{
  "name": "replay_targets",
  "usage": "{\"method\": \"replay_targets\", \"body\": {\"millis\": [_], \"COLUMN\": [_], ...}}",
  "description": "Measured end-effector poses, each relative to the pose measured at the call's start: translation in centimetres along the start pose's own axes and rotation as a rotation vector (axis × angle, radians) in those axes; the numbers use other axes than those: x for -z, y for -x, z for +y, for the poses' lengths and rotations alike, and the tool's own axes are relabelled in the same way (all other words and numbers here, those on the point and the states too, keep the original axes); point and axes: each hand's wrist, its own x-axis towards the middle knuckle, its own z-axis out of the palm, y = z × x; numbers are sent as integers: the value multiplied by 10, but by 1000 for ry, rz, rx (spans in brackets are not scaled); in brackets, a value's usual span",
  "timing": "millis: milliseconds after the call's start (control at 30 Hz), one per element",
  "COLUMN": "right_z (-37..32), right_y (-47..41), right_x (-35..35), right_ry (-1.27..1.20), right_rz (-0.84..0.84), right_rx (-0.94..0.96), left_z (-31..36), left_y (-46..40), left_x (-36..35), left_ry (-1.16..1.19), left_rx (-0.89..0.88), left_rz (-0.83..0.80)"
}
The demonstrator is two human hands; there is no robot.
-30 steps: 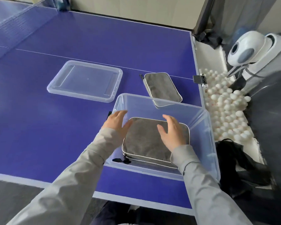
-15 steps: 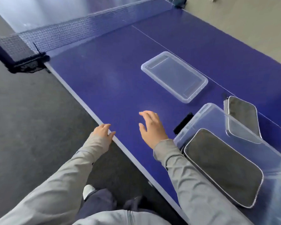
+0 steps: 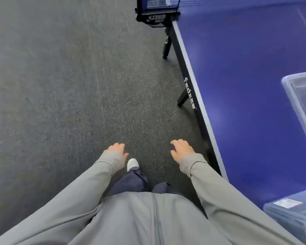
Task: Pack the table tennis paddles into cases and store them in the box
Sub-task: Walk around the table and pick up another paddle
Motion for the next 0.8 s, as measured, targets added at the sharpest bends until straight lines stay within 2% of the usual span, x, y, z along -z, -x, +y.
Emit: {"method": "replay_targets", "body": {"millis": [167,467,633,800], "right_z": [-54,-124,-151,-182], "right_y": [-38,-110,-170,-231], "right_x": [14,57,90,147], "right_ry": [142,261,276,176], "right_rz": [-52,-57,-104,-128], "right_rx": [50,174,149,109], "left_z": [-58,-108,-129,-152], "left_y": [-8,-40,-81,-124], "left_x": [4,36,85,165], "left_ry": [133,279,294,343], "left_rx": [84,233,303,363], "left_rz": [14,-18,-9,40]}}
